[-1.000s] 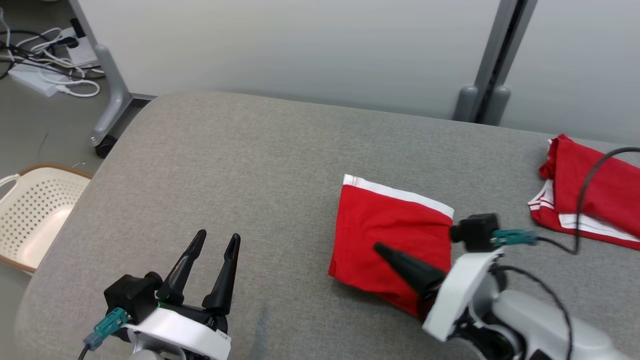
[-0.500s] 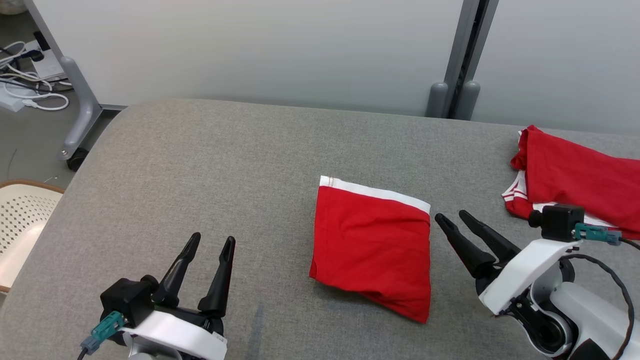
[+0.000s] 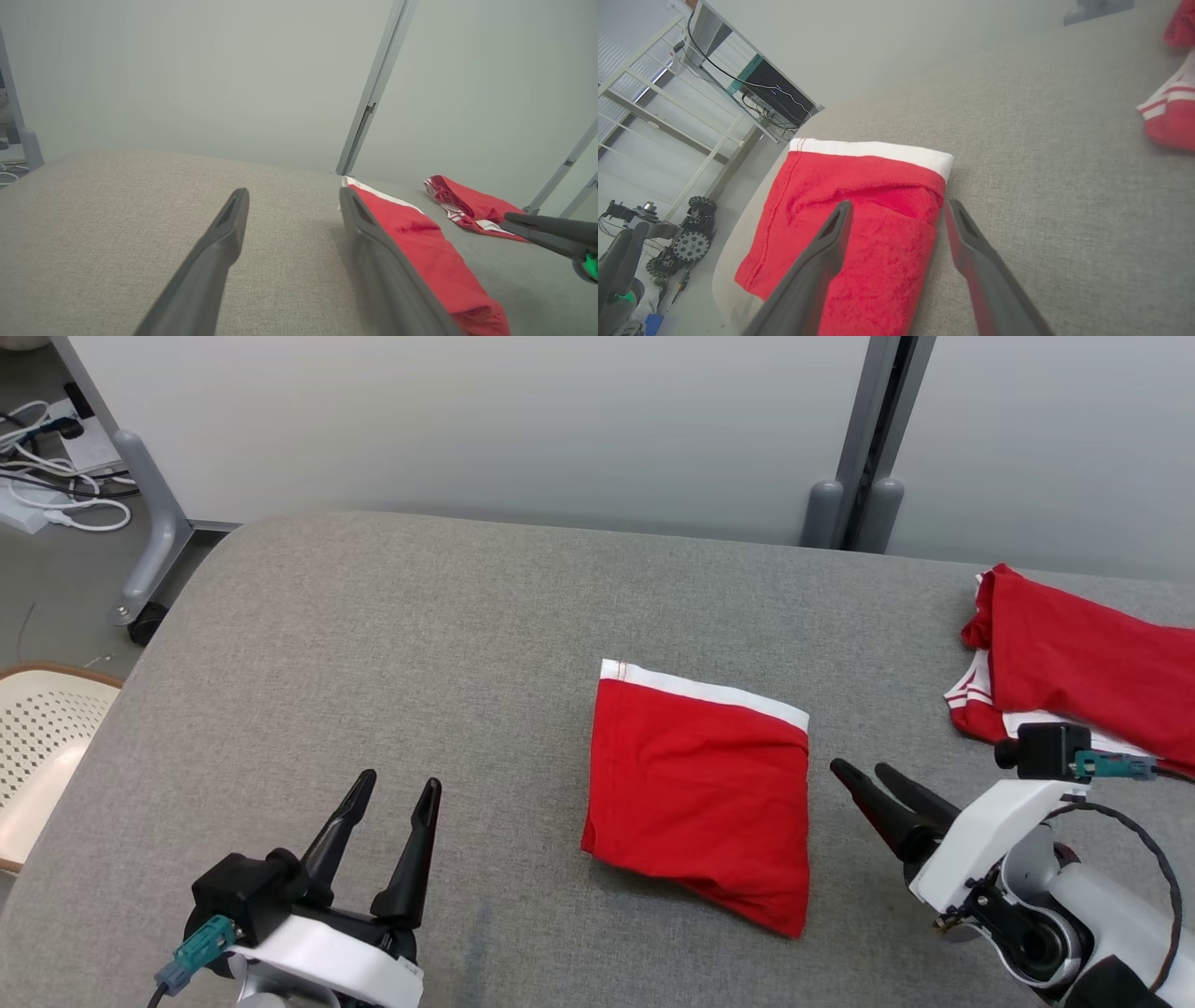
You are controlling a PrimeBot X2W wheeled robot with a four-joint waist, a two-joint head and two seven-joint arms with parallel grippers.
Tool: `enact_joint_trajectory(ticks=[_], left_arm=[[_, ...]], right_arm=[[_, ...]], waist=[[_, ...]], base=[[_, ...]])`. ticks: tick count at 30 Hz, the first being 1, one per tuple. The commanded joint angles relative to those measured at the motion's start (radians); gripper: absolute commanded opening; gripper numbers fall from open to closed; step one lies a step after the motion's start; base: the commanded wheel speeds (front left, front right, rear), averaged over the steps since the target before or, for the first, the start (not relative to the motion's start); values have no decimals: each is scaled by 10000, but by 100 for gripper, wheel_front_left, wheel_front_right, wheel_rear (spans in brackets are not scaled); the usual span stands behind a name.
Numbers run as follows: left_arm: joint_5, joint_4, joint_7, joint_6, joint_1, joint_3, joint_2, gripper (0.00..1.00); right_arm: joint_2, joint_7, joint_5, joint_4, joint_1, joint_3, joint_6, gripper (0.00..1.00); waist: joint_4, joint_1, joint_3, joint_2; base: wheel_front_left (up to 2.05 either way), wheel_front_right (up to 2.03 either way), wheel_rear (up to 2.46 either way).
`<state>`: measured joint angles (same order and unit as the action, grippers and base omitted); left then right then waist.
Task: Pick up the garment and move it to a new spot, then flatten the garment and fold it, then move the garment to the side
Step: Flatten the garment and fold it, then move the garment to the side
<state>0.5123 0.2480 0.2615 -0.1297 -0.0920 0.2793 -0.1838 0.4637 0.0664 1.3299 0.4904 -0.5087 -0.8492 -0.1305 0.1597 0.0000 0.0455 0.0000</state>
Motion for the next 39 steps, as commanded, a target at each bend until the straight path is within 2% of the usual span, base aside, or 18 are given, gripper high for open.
enact_joint_trajectory(ticks=[1, 7, 12, 22, 31, 32, 33, 34, 35, 39], left_arm=[[-272, -26, 31, -13, -186, -34, -154, 100], [-424, 26, 31, -14, -120, -136, 29, 100], [-447, 39, 32, -15, -132, -56, 141, 100], [-361, 62, 32, -16, -227, 26, 205, 100], [-313, 131, 31, -16, -300, 92, 211, 100], [-314, 140, 31, -16, -314, 99, 222, 100], [-316, 148, 31, -16, -326, 112, 232, 100], [-317, 158, 31, -16, -331, 123, 231, 100], [-311, 172, 31, -16, -325, 127, 221, 100], [-307, 244, 31, -16, -291, 122, 204, 100]], right_arm=[[-41, -609, 374, 180, -162, 29, -6, 100], [-332, -2838, 1714, 1148, -400, 164, -6, 100], [-712, -4442, 2560, 2442, -753, 200, -8, 100], [-1290, -6033, 3437, 4379, -1544, 390, -6, 100], [-1853, -6723, 3838, 5485, -2141, 499, -6, 100], [-1900, -6716, 3836, 5502, -2186, 509, -6, 92], [-1915, -6690, 3832, 5498, -2218, 526, -6, 43], [-1912, -6635, 3809, 5472, -2242, 538, -6, 12], [-1899, -6588, 3772, 5414, -2267, 544, -6, 0], [-1716, -6334, 3579, 5059, -2271, 552, -6, 0]], waist=[[49, 0, 3, 0], [255, 0, -40, 0], [499, 0, -63, 0], [967, 0, 130, 0], [1293, 0, 304, 0], [1318, 0, 315, 0], [1342, 0, 322, 0], [1363, 0, 321, 0], [1378, 0, 317, 0], [1369, 0, 264, 0]], base=[[0, 0, 0], [0, 0, 0], [0, 0, 0], [0, 0, 0], [0, 0, 0], [0, 0, 0], [0, 0, 0], [0, 0, 0], [0, 0, 0], [0, 0, 0]])
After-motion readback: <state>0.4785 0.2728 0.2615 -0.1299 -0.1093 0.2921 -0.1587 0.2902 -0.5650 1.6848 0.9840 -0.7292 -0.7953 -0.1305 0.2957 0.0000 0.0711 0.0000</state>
